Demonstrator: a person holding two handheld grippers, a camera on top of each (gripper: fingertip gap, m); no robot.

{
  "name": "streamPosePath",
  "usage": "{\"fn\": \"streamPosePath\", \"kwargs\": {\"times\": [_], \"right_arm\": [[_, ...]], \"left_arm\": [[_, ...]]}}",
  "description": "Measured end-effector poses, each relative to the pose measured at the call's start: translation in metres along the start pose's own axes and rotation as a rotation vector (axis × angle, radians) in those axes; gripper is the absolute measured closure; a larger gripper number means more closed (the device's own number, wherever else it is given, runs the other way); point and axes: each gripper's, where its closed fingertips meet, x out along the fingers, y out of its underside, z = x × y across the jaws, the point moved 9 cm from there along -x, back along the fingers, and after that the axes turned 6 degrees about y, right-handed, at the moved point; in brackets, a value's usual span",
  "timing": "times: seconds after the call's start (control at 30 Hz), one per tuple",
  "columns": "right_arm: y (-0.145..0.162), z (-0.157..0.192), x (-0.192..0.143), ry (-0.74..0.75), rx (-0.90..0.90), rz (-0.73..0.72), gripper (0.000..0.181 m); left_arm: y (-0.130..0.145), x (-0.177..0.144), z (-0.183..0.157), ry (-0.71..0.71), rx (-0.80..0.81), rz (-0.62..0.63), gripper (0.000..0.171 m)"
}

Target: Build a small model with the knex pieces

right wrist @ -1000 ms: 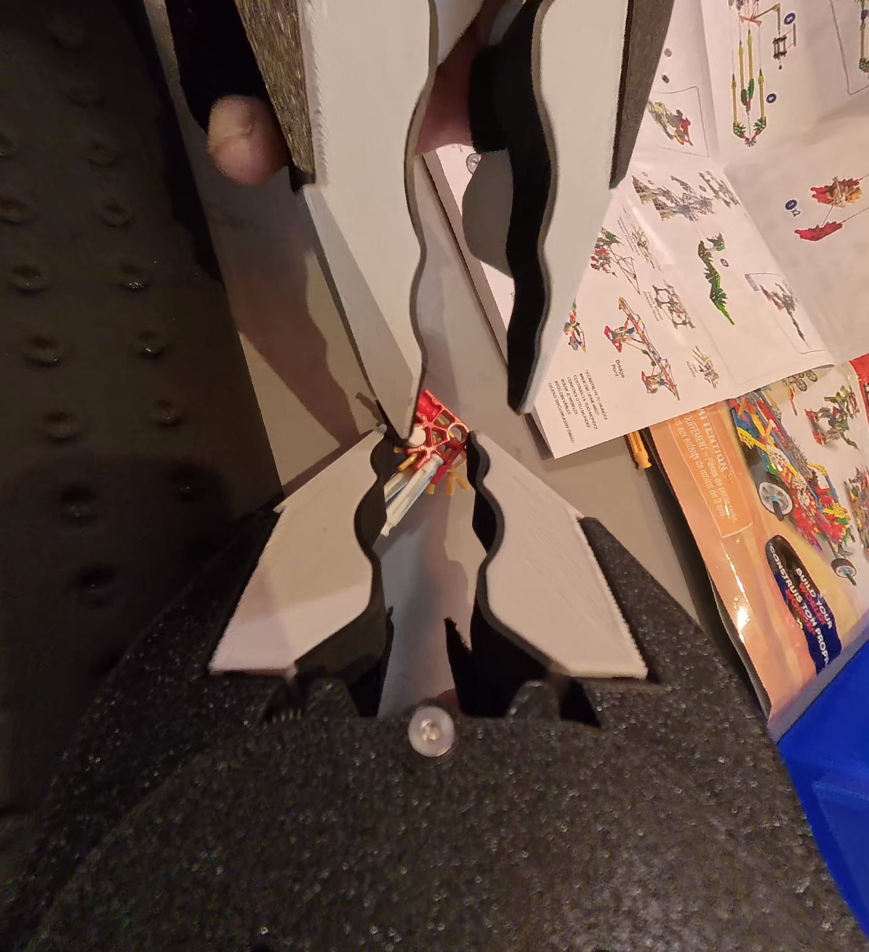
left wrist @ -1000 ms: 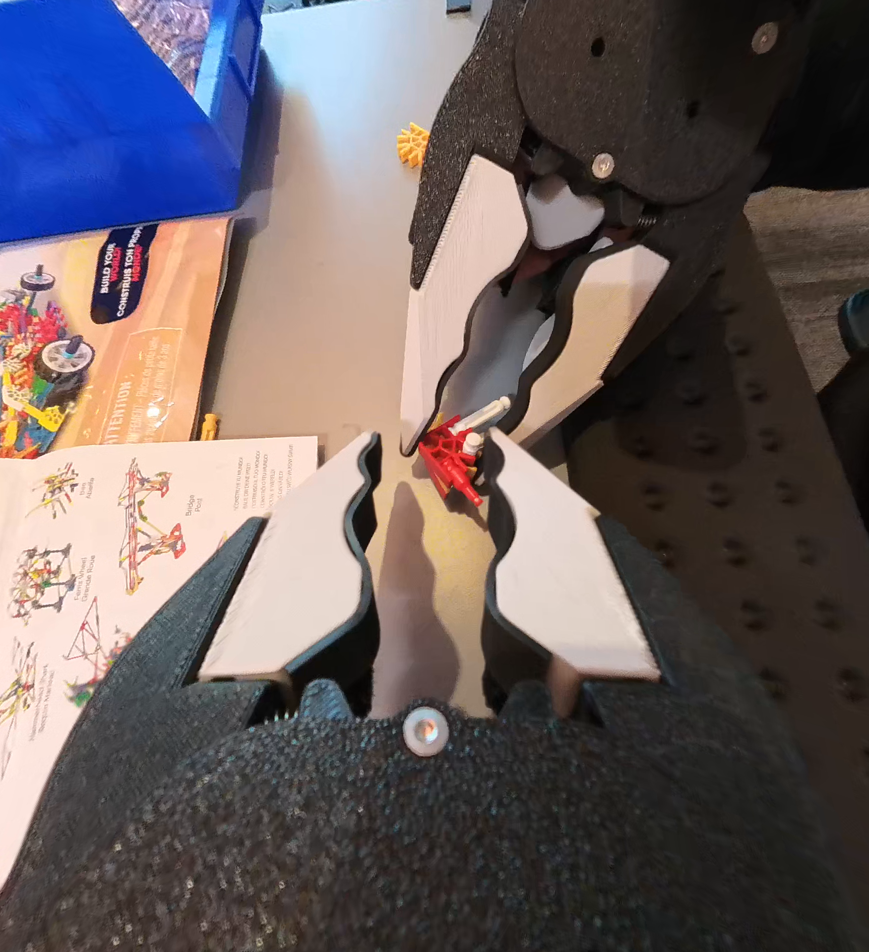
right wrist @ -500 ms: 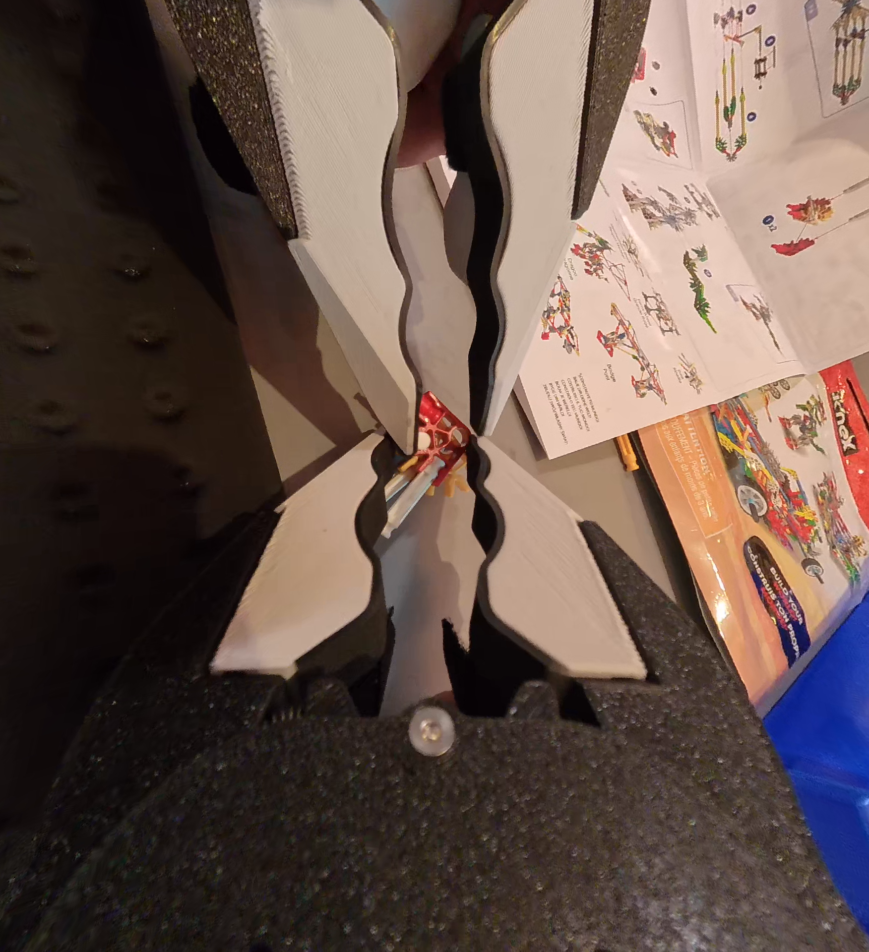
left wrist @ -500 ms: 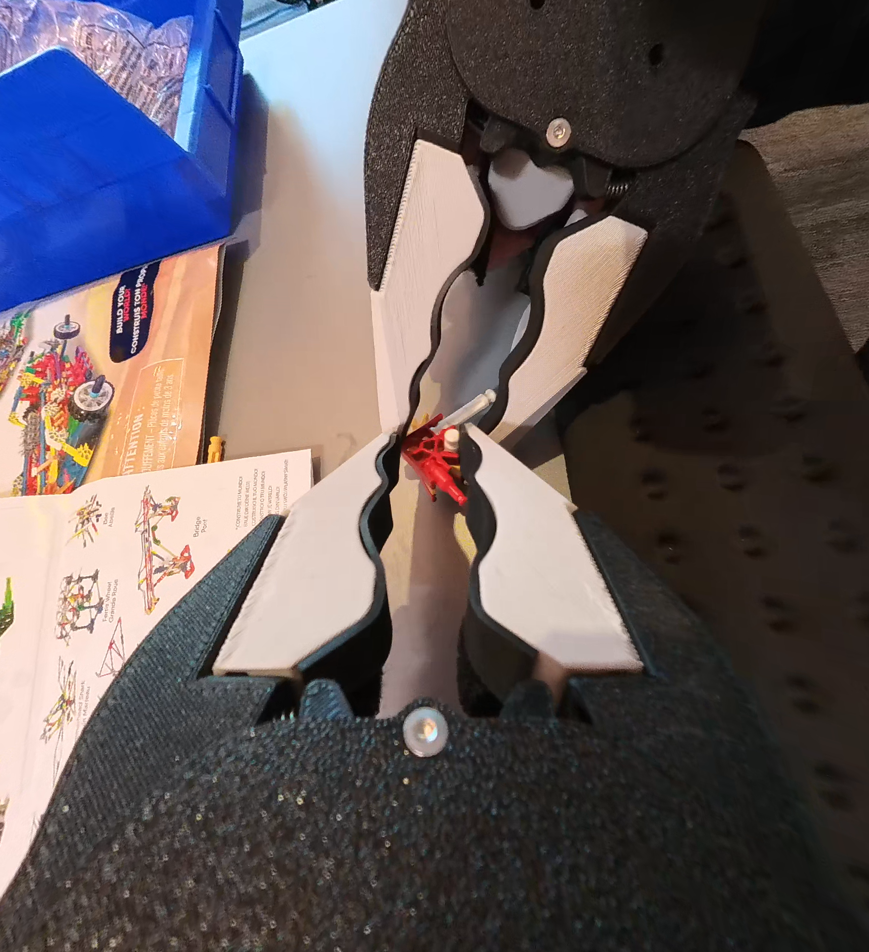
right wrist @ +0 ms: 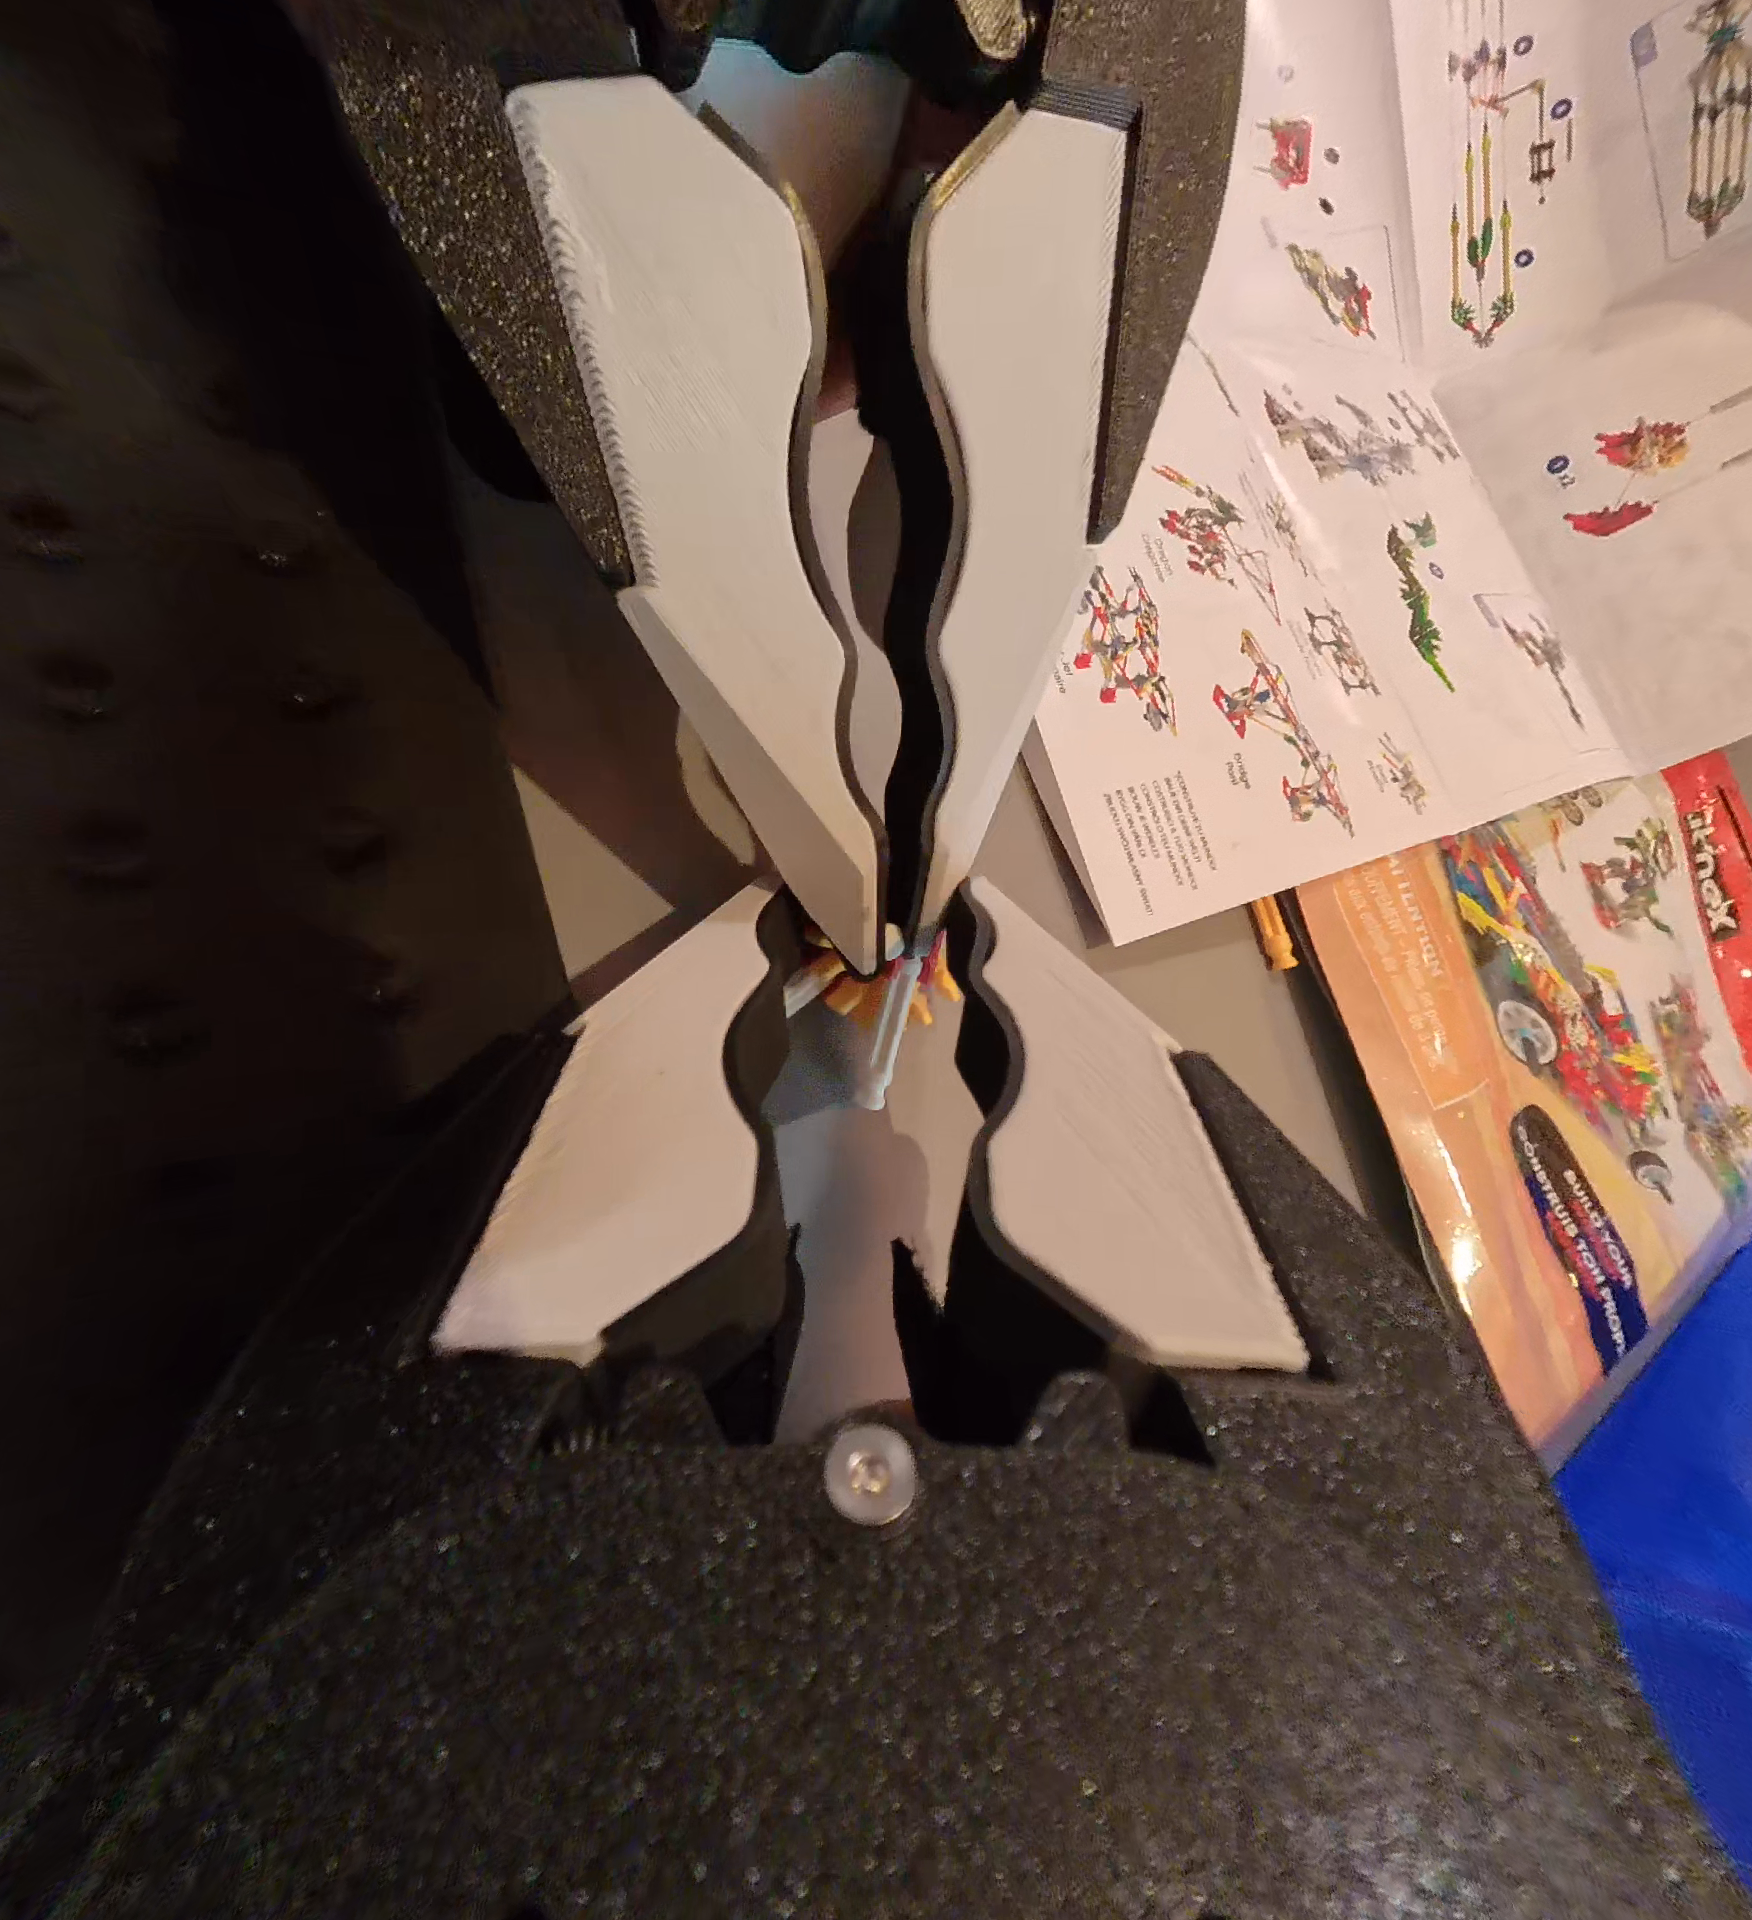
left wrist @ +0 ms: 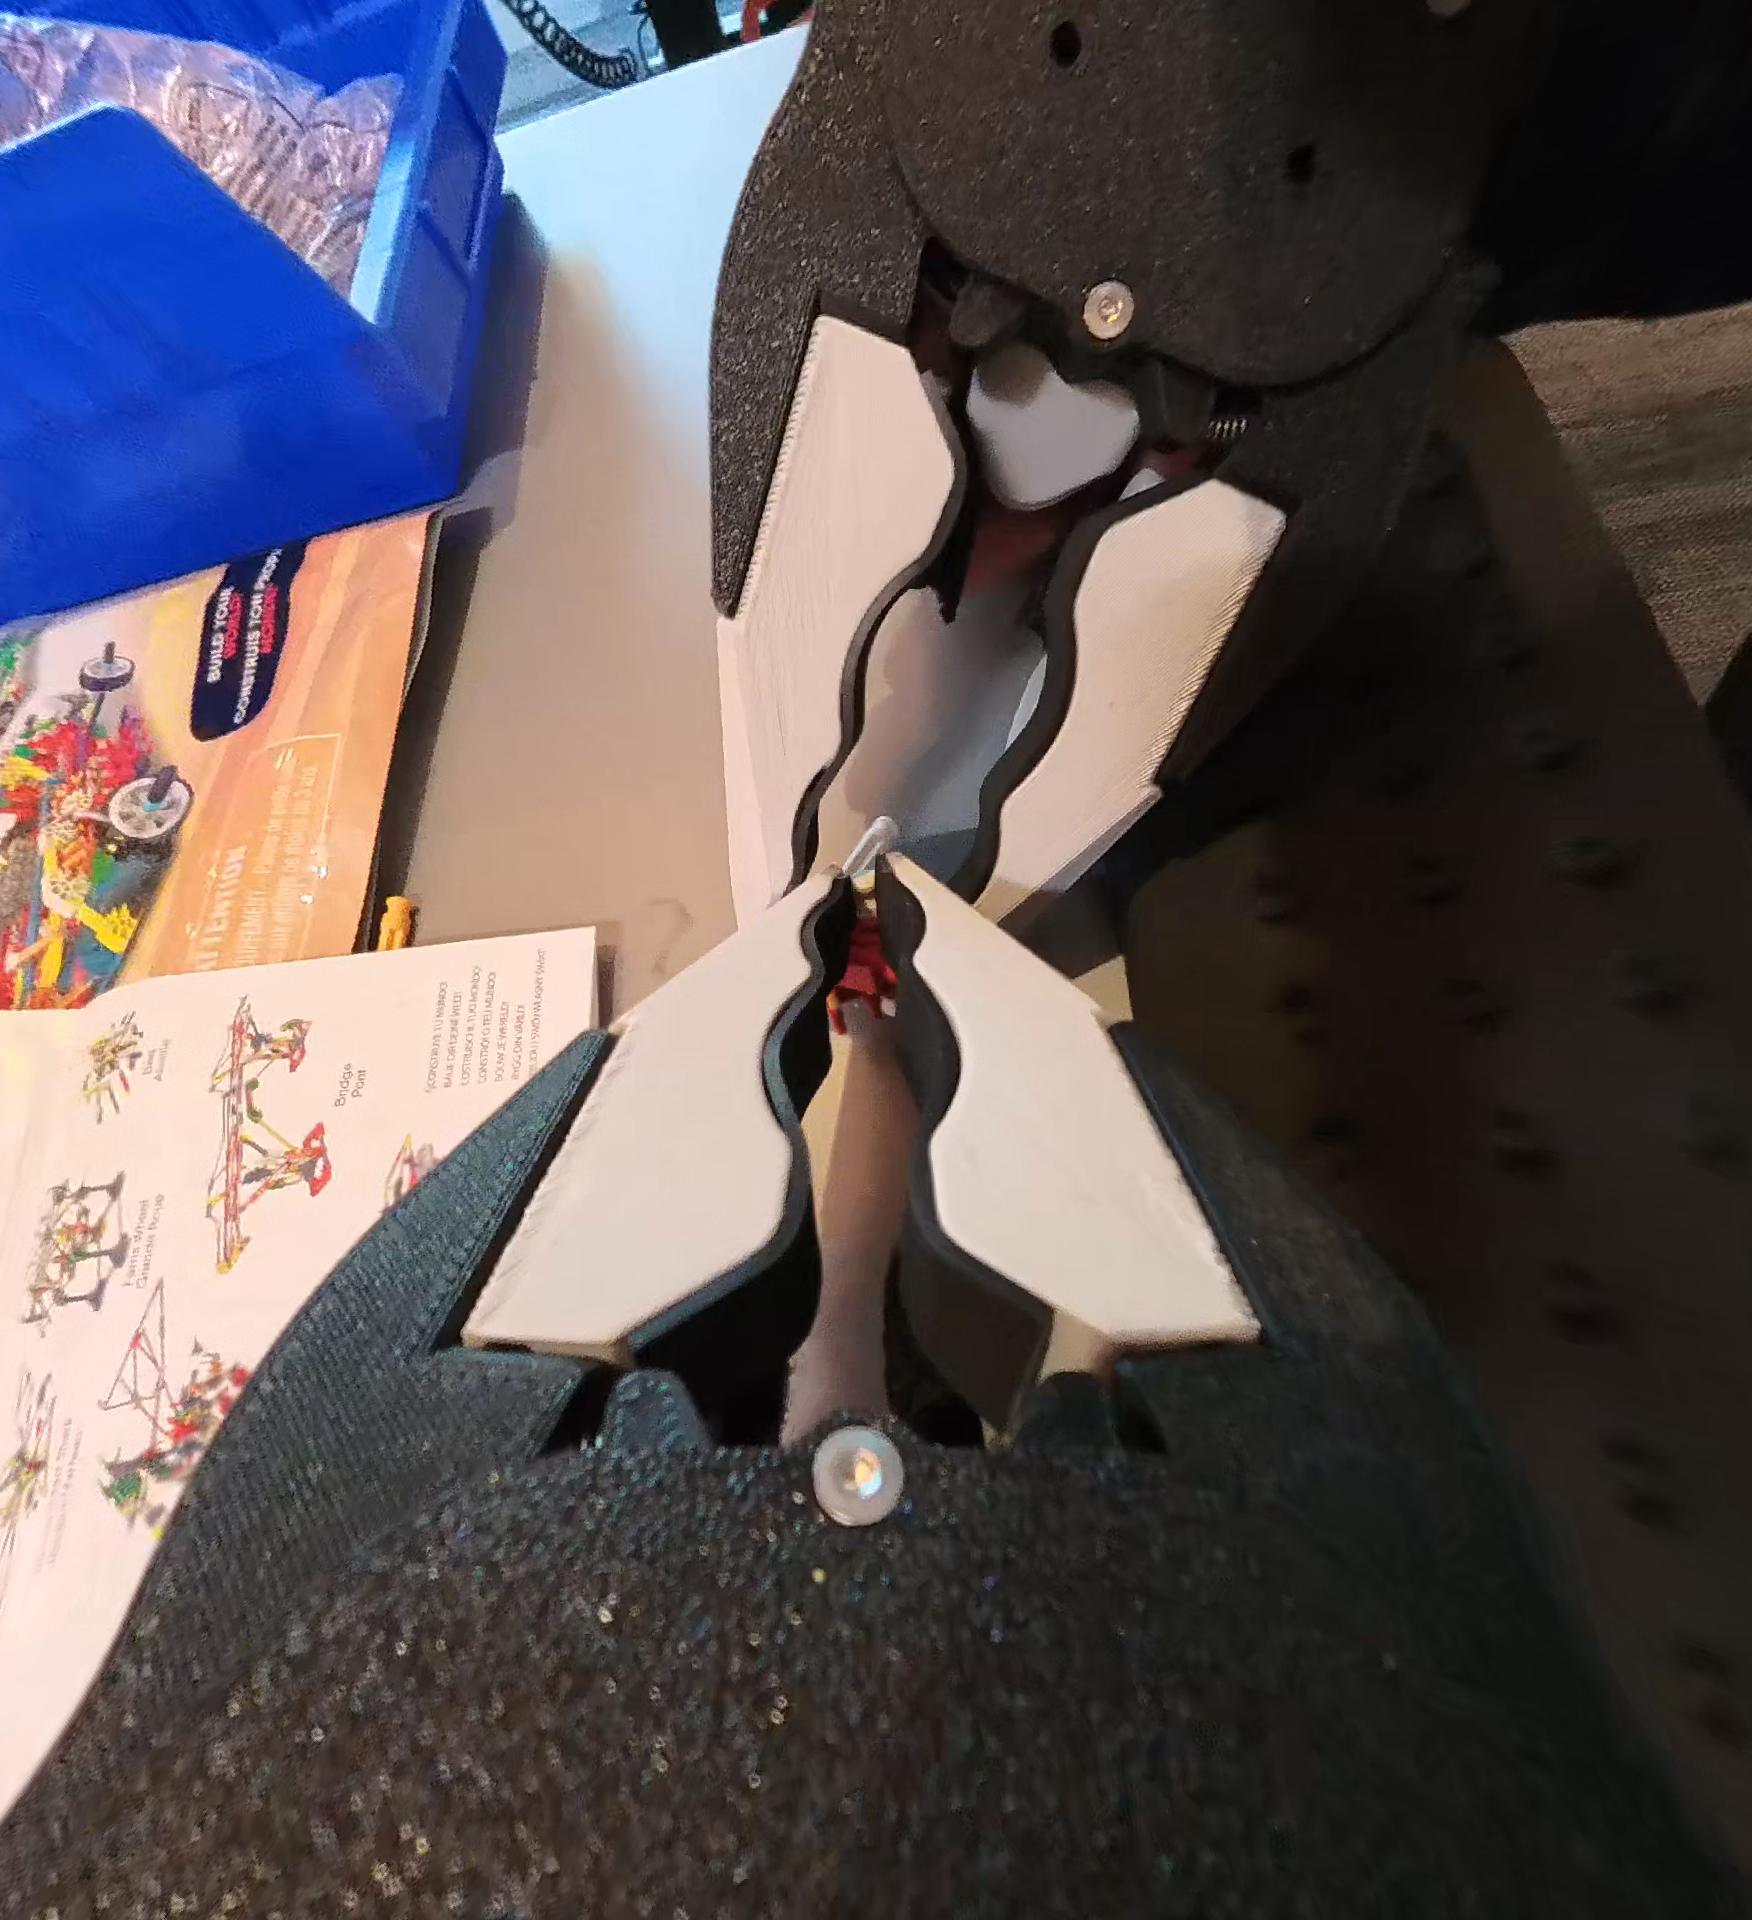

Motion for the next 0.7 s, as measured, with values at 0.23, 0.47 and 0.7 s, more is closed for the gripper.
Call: {"fn": "streamPosePath", "kwargs": {"times": [0.23,0.47,0.7], "right_arm": [[0.000,0.000,0.000,0.027,-0.017,-0.001,0.154],[-0.007,0.001,0.004,0.111,-0.041,0.104,0.153],[-0.018,0.004,0.013,0.198,-0.025,0.197,0.154]], "left_arm": [[-0.003,-0.004,-0.010,-0.136,0.030,0.043,0.165],[-0.003,-0.007,-0.009,-0.211,0.032,0.082,0.162],[0.003,-0.015,0.000,-0.230,-0.093,0.060,0.147]]}}
